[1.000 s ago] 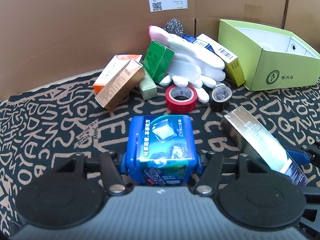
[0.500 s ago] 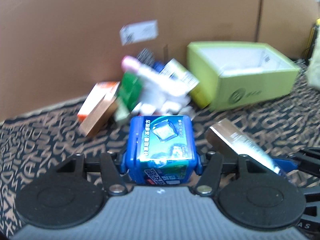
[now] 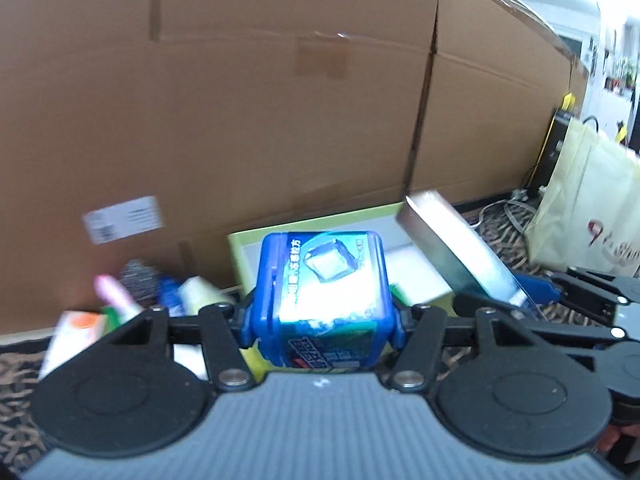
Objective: Organize objects
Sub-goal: 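Carry tin and VIVX box into the lime-green box and open both grippers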
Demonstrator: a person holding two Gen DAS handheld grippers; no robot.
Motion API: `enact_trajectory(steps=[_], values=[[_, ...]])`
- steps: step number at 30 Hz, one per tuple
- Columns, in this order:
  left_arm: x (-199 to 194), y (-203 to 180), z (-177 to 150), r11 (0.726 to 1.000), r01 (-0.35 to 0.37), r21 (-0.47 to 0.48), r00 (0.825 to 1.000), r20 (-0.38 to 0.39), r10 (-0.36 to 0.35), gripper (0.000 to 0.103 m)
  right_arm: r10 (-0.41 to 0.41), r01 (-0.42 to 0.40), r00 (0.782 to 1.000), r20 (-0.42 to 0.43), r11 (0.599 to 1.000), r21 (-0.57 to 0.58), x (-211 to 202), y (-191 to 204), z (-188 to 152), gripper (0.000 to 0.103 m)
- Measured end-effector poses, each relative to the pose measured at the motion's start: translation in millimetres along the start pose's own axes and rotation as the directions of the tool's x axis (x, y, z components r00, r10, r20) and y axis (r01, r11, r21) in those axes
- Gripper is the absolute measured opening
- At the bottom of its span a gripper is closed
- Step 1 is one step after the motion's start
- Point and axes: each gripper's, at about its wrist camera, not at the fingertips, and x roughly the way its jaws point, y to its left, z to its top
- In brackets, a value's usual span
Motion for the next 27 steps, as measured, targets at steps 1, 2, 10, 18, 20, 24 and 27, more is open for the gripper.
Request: enact_trajectory(steps=[1, 2, 10, 18, 20, 24, 27], values=[[10, -3, 5, 1.000, 0.005, -0.005, 1.000, -0.001, -0.005, 0.058, -0.022, 0.022, 1.000, 0.005, 1.000, -0.013, 8, -5, 4, 0.043], [21, -7, 9, 1.000, 0.005, -0.006, 1.000, 0.006, -0.005, 0.058, -0.042, 0.042, 0.999, 0.000, 0.999, -0.022, 17, -11, 7, 0.043], [104, -19, 23, 0.997, 0.039, -0.071, 0.999, -0.011, -0.040, 0.058, -0.139, 0.138, 0.989, -0.039, 0.990, -0.031, 85, -54, 7, 0.043], [152, -18, 15, 0.996, 0.055, -0.075, 0.998, -0.016, -0.057, 0.086, -0.129, 0.125, 0.985, -0.112, 0.991, -0.045, 125, -77, -16, 0.043], [150, -17, 11, 0.995, 0.023, -0.093, 0.999, 0.032, -0.020, 0.101, -0.121, 0.115, 0.983, -0.138, 0.992, -0.055, 131, -79, -24, 0.065], [141, -19, 9, 0.999, 0.012, -0.047, 0.998, 0.064, -0.009, 0.102, -0.112, 0.107, 0.986, -0.120, 0.993, -0.045, 126, -84, -25, 0.067], [124, -21, 10, 0.999, 0.001, -0.054, 0.996, 0.089, 0.004, 0.103, -0.117, 0.116, 0.991, -0.069, 0.993, -0.016, 106, -87, -17, 0.069]])
